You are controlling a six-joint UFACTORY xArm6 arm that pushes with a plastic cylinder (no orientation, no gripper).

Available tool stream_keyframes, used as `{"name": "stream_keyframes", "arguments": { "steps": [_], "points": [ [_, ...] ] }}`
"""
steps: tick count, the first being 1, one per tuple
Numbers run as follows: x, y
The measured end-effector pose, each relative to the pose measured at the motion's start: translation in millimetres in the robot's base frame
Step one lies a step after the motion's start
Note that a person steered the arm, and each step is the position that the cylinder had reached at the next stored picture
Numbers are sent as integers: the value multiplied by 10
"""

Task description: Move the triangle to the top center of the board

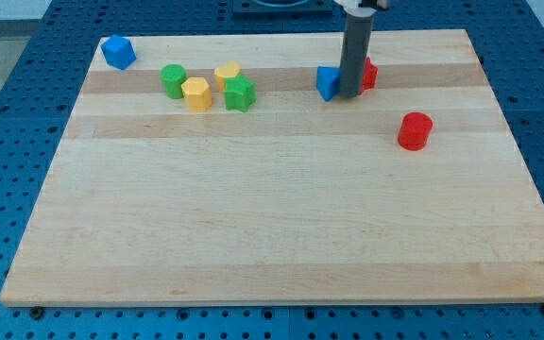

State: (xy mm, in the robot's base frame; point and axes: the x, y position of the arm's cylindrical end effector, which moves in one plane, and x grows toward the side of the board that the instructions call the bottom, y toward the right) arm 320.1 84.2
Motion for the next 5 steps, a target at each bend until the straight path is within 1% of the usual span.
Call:
{"name": "stream_keyframes", "arguments": {
  "steps": [2,3,5],
  "points": [
    [-6,-517],
    [-76,-715],
    [-411,-951]
  ]
}}
